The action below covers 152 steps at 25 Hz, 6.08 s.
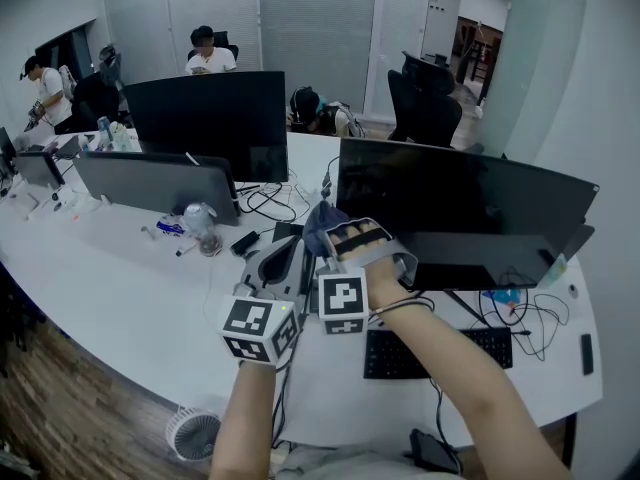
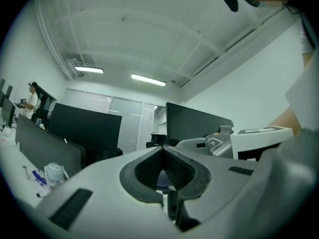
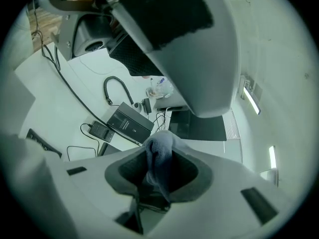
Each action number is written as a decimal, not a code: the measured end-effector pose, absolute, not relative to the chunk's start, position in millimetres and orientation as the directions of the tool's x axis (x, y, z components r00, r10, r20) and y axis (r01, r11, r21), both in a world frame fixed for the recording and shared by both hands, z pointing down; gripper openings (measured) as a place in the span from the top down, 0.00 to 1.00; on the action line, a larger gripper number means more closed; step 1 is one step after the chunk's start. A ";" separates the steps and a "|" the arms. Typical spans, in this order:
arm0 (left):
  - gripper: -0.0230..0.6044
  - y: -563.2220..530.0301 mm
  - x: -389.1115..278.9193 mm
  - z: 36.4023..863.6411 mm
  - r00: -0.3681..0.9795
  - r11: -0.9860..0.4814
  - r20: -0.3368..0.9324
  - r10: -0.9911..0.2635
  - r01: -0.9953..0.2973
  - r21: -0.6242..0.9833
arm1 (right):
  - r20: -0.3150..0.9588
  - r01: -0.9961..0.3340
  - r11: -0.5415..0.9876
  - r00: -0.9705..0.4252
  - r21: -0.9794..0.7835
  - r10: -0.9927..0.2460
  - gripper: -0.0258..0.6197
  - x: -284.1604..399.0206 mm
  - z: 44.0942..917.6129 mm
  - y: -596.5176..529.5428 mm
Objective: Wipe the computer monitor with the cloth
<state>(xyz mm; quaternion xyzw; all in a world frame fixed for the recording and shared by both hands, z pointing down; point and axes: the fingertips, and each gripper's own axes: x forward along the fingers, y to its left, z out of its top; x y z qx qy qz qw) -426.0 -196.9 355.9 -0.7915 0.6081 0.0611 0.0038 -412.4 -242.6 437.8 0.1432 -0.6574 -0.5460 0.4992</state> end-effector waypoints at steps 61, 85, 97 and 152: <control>0.95 -190.4 -430.2 445.4 0.220 -0.213 0.011 -0.975 -0.955 0.209 | 0.695 0.016 0.783 -0.471 0.622 -0.543 0.77 -400.3 591.8 -194.1; 0.95 -184.4 -436.9 455.5 0.211 -0.197 0.057 -0.976 -0.962 0.189 | 0.629 -0.322 0.861 -0.589 0.392 -0.507 0.77 -385.9 603.4 -204.7; 0.95 -187.6 -418.1 461.5 0.216 -0.198 0.084 -0.973 -0.963 0.183 | 0.579 -0.424 0.829 -0.595 0.363 -0.558 0.77 -366.0 590.8 -220.2; 0.95 -192.9 -302.3 477.7 0.207 -0.172 0.187 -0.960 -0.967 0.190 | 0.603 -0.489 0.824 -0.576 0.285 -0.551 0.77 -250.2 588.0 -243.5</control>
